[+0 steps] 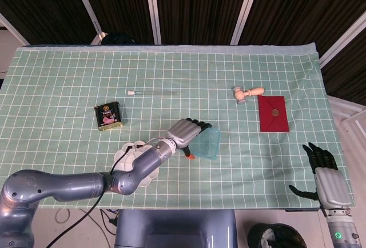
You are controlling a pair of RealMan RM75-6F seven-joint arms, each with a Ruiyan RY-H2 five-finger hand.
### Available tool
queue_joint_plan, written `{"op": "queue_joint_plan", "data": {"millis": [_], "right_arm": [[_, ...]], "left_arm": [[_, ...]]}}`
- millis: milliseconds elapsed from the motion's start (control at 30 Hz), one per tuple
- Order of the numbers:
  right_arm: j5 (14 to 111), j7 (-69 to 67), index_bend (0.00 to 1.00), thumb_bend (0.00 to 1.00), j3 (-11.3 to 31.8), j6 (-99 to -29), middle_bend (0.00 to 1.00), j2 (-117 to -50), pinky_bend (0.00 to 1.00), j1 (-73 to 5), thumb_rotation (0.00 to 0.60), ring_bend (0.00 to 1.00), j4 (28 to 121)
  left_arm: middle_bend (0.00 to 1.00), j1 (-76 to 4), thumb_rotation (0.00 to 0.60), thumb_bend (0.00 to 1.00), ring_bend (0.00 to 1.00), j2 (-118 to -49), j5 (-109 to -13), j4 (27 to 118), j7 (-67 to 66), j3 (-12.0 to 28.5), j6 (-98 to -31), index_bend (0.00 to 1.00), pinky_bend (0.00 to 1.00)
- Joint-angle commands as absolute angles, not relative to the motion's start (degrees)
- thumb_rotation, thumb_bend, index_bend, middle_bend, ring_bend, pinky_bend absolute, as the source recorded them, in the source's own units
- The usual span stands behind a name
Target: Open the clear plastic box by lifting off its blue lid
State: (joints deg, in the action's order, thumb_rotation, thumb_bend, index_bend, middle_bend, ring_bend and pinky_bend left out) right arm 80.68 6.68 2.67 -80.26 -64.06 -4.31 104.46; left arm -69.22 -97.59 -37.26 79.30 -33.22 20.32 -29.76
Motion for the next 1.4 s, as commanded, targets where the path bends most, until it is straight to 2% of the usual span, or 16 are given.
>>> {"op": "queue_joint_plan", "data": {"millis": [33, 200, 533, 900, 1400], "right_arm": [[81.66, 8.90, 0.00, 0.21, 2.71, -79.13, 0.00, -65.75, 0.00, -5.60, 0.600, 0.00, 106.38], [82.48, 12.54, 0.00, 0.21, 3.11, -76.71, 0.00, -69.34, 0.00, -8.06, 0.600, 0.00, 109.39], [80.53, 20.40, 0.00, 0.21, 4.49, -71.96, 0.00, -79.96, 0.00, -13.00, 0.600, 0.00, 111.84], [76.58, 27.62, 0.00, 0.21, 5.74, -72.14, 0.00, -91.58, 0.00, -15.19, 0.600, 0.00, 108.83], [73.48, 30.80, 0.00, 0.21, 7.37, -72.52, 0.00, -99.48, 0.00, -17.43, 0.600, 0.00, 104.22]], "left_arm": [[0.37, -68.14, 0.600, 0.15, 0.34, -95.36, -42.17, 80.37, -28.89, 20.07, -26.49, 0.33, 0.47], [0.37, -68.33, 0.600, 0.15, 0.34, -94.15, -46.22, 80.60, -25.54, 19.81, -26.05, 0.33, 0.46], [0.37, -69.54, 0.600, 0.15, 0.34, -93.39, -48.09, 80.74, -22.31, 17.34, -25.86, 0.33, 0.46], [0.37, -71.25, 0.600, 0.15, 0.34, -93.36, -47.80, 81.61, -20.38, 13.81, -26.00, 0.33, 0.46], [0.37, -73.36, 0.600, 0.15, 0.34, -93.16, -47.53, 83.10, -18.29, 10.93, -26.32, 0.33, 0.46]]}}
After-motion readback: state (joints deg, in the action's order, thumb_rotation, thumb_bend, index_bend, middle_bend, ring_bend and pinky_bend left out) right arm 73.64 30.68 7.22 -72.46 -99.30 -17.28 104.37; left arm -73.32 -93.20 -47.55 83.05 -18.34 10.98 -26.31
